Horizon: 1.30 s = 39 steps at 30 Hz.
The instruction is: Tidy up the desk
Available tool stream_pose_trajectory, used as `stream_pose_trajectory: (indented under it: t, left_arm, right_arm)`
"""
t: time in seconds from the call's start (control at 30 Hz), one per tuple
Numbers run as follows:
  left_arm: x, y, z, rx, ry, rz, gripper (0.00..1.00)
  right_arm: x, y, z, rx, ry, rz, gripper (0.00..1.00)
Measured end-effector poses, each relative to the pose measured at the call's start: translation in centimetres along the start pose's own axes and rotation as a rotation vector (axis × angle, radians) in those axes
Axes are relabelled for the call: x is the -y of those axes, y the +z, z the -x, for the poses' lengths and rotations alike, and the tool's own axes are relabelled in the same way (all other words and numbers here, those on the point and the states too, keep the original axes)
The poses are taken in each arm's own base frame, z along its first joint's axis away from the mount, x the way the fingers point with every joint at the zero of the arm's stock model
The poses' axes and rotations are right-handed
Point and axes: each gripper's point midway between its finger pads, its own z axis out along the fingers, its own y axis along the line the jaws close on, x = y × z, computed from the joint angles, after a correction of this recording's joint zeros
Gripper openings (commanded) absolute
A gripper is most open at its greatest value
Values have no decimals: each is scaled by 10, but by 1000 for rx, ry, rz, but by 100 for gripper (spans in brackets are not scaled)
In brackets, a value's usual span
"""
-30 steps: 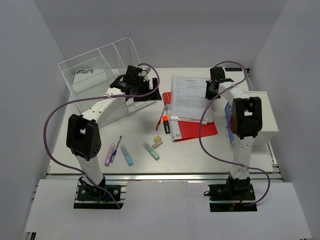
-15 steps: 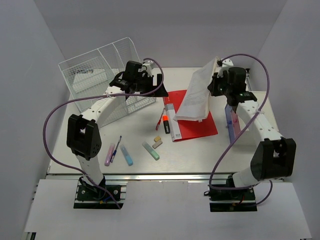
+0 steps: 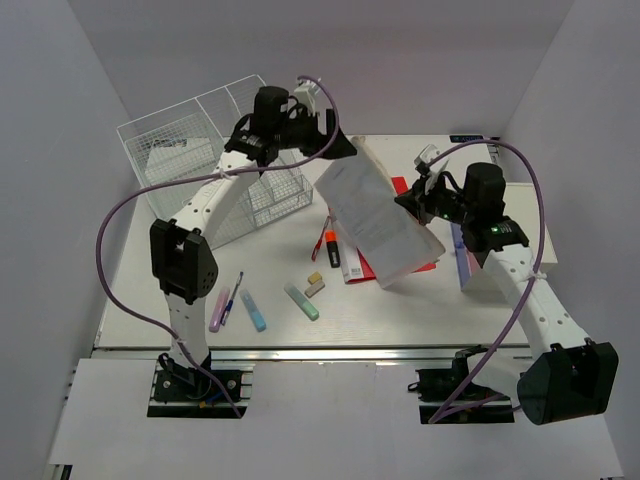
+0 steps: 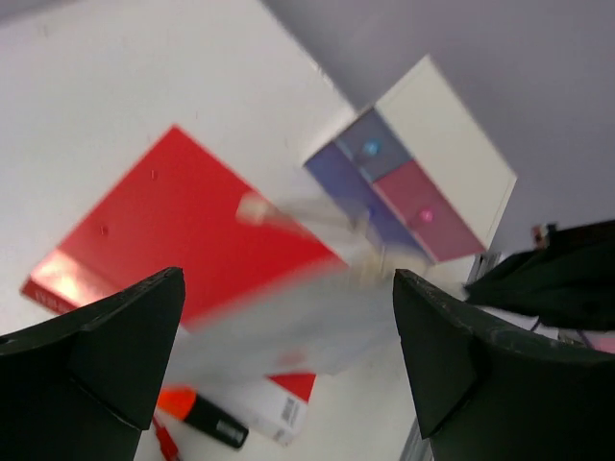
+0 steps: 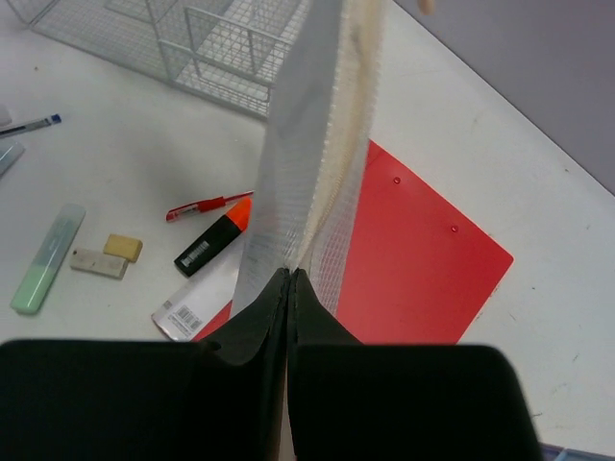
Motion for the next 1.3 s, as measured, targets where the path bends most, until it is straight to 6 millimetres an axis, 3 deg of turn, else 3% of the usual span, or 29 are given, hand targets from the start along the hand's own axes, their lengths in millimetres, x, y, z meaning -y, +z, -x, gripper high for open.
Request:
stream_pose_trajectory:
  t: [0.1, 0.2, 0.27, 0.47, 0.57, 0.73, 0.97, 1.1, 1.2, 1.27, 1.3]
  left_arm:
    - [15, 3, 31, 62, 66, -28, 98]
    - [32, 6, 34, 68, 123, -69, 98]
    - [41, 11, 22, 45, 162, -124, 98]
    - [49, 15, -49, -116, 217, -310, 98]
    - [53, 9, -68, -166, 232, -394, 98]
    - [65, -8, -85, -188, 243, -488, 98]
    - [90, -38, -76, -129, 307, -517, 98]
    - [84, -45, -74, -100, 384, -431, 98]
    - [63, -40, -81, -114, 399, -322, 98]
    - [46, -34, -88, -138, 395, -255, 93]
    - [39, -32, -91, -151, 390, -230, 83]
  right_arm:
    - [-6, 2, -1, -6, -18, 29, 0]
    - [-9, 3, -2, -11, -17, 41, 0]
    - [-9, 4, -3, -16, -13, 43, 0]
    - [-5, 5, -5, -35, 9, 23, 0]
    - [-2, 7, -4, -39, 17, 13, 0]
    - [2, 9, -9, -59, 29, -5, 0]
    - [4, 15, -15, -80, 63, -4, 0]
    - [4, 14, -10, -71, 65, 0, 0]
    - [2, 14, -8, -65, 69, 14, 0]
    - [0, 14, -8, -64, 74, 24, 0]
    - [-1, 14, -8, -63, 77, 29, 0]
